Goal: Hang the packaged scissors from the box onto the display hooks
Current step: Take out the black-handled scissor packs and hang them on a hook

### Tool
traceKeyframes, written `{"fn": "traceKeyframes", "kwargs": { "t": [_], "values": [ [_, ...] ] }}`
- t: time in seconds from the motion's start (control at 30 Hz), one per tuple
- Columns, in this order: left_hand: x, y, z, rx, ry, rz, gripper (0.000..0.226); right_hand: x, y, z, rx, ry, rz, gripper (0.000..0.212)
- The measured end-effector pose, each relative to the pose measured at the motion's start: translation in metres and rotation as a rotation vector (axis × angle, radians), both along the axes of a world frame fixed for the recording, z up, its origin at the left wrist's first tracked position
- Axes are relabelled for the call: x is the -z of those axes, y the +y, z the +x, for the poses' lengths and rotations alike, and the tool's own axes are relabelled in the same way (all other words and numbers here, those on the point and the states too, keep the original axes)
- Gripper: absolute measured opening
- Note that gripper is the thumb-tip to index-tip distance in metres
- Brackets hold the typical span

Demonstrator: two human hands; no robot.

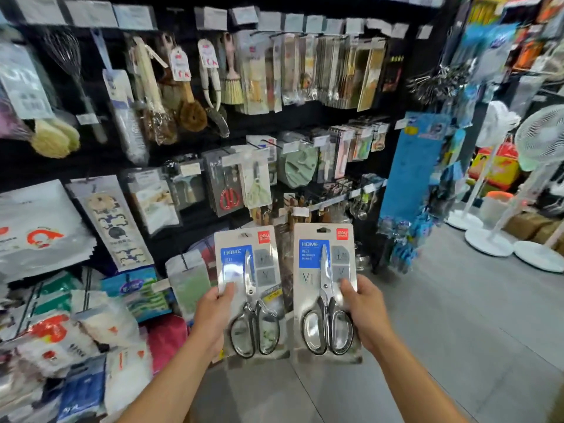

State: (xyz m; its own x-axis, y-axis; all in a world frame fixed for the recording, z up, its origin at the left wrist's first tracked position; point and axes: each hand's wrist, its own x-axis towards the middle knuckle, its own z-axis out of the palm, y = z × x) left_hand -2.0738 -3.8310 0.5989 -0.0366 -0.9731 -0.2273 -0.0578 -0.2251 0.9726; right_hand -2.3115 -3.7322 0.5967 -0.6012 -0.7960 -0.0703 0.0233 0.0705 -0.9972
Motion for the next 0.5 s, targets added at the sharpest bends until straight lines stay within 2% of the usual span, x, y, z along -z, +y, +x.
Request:
{"fn": "traceKeyframes", "kwargs": {
  "t": [0.1, 0.23, 0.4, 0.5],
  "values": [
    [0.004, -0.03, -0.023, -0.032, -0.004, -0.034, 0.012, 0.001, -0.029, -0.022, -0.058, 0.024, -0.05, 0.018],
    [0.013, -0.08, -0.057, -0.075, 0.048, -0.082, 0.013, 0.014, -0.083, -0.063, -0.092, 0.059, 0.013, 0.02],
    [0.024, -0.153, -0.097, -0.101, 0.084, -0.028, 0.019, 0.016, -0.158, -0.115, -0.129, 0.076, 0.099, 0.017],
    [0.027, -0.188, -0.125, -0.133, 0.099, -0.01, 0.022, 0.009, -0.197, -0.151, -0.149, 0.117, 0.123, 0.024]
  ]
}}
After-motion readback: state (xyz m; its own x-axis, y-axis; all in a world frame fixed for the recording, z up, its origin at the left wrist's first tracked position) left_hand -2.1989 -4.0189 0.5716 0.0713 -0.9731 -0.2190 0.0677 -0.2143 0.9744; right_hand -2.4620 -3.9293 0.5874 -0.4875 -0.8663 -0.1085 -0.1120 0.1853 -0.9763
